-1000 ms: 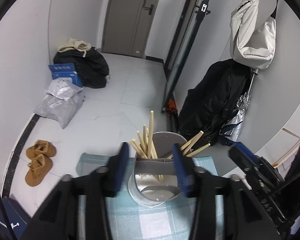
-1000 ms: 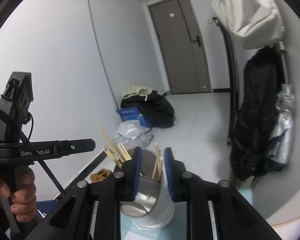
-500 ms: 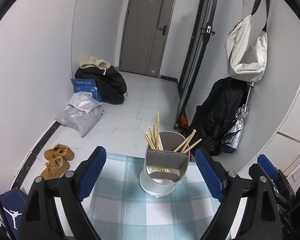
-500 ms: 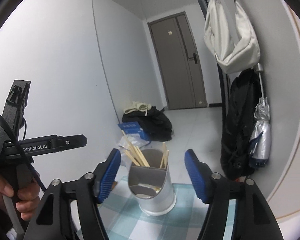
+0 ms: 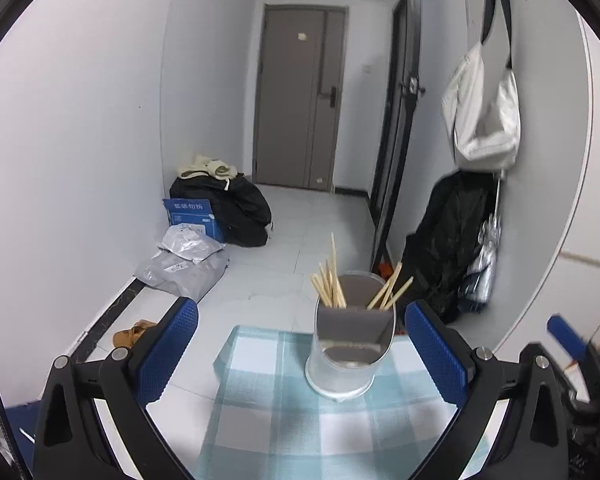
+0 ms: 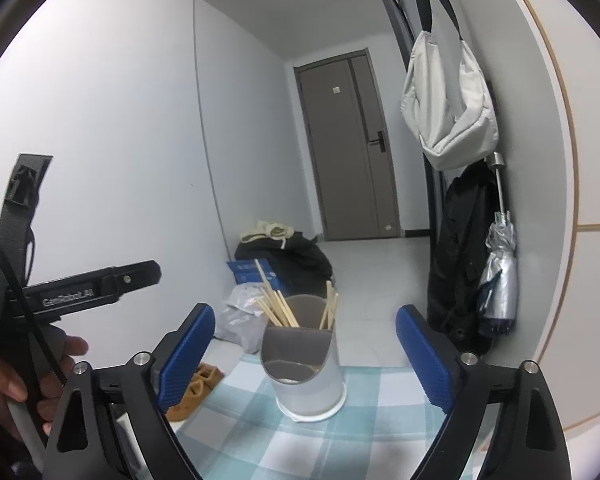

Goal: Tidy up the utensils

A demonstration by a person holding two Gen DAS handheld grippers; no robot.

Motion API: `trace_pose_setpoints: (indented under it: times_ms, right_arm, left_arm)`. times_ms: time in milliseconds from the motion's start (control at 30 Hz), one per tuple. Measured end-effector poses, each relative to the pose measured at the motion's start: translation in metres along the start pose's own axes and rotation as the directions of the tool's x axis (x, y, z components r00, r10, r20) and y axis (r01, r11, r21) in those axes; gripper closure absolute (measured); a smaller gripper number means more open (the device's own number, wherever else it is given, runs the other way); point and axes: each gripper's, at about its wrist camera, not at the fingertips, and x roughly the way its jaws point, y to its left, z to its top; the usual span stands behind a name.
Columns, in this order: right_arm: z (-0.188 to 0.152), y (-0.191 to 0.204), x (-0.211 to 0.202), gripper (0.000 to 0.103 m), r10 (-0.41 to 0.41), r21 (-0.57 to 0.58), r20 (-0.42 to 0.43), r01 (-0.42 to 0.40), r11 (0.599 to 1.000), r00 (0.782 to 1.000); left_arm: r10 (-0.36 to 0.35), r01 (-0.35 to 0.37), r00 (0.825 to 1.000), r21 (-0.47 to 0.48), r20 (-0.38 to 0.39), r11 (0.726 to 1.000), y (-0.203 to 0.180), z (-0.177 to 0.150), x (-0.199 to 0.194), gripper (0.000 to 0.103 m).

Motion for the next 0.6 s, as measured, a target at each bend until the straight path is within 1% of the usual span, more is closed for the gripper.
trace_pose_setpoints:
  times_ms: [133,300,467,600]
  right_arm:
    - [-0.008,0.002,0.005,0.009,-0.017,-0.014,-0.005,0.017,1.0,1.0]
    - [-0.015,-0.002,0.014,0.008,-0.031,-0.004,-0.011,0.031,0.999,0.999]
    - [-0.022,0.0,0.021,0.007,-0.042,-0.027,-0.009,0.041,0.999,0.999]
    - [-0.028,0.0,0.028,0.007,-0.038,-0.036,-0.023,0.037,0.999,0.999]
  left_arm:
    - [0.017,-0.016,0.999,-0.021,0.037,1.0,0.004,-0.007,0.004,0.001]
    - [0.021,-0.02,0.999,-0.043,0.025,0.999,0.01,-0.014,0.016,0.001]
    - [0.032,-0.031,0.999,-0.05,0.014,0.998,0.013,-0.023,0.028,0.001]
    - [0.037,-0.038,0.999,-0.061,-0.013,0.997,0.016,-0.031,0.041,0.001]
